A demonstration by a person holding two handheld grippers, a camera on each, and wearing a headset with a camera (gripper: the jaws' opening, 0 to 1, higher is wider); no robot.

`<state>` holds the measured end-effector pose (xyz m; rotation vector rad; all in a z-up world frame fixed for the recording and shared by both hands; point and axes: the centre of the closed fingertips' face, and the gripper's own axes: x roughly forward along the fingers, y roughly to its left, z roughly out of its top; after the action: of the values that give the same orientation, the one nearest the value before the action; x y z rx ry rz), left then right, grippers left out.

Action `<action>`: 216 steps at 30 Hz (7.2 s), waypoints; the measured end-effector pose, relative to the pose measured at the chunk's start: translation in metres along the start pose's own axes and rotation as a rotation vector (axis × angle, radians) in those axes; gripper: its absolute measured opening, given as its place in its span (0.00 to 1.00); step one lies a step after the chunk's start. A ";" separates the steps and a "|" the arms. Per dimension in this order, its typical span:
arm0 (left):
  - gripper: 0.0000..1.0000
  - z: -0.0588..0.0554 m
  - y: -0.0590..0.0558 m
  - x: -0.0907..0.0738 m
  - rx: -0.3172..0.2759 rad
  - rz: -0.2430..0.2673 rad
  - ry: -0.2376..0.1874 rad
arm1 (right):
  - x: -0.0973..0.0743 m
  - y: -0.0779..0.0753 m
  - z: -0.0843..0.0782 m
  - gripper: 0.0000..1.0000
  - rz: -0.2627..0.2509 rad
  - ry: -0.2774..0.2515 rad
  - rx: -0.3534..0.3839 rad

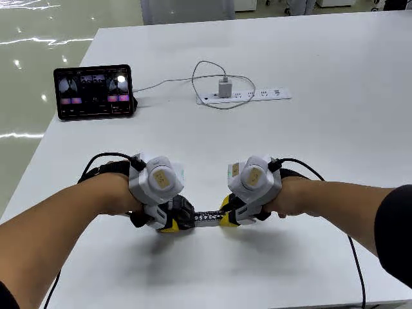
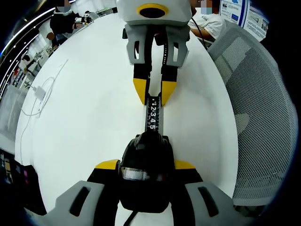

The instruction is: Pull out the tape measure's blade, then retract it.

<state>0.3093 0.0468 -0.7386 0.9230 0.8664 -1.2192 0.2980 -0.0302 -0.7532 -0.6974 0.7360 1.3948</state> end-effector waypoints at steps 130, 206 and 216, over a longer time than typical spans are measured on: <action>0.36 0.001 0.001 0.001 -0.008 0.017 -0.014 | -0.066 -0.008 -0.090 0.10 -0.023 0.081 0.050; 0.36 0.001 0.001 0.001 -0.015 0.023 -0.022 | -0.105 -0.013 -0.139 0.10 -0.052 0.129 0.078; 0.36 0.001 0.002 0.001 -0.016 0.023 -0.027 | -0.106 -0.013 -0.141 0.10 -0.049 0.132 0.079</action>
<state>0.3111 0.0452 -0.7392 0.8998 0.8409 -1.2006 0.3012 -0.2066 -0.7535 -0.7457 0.8685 1.2772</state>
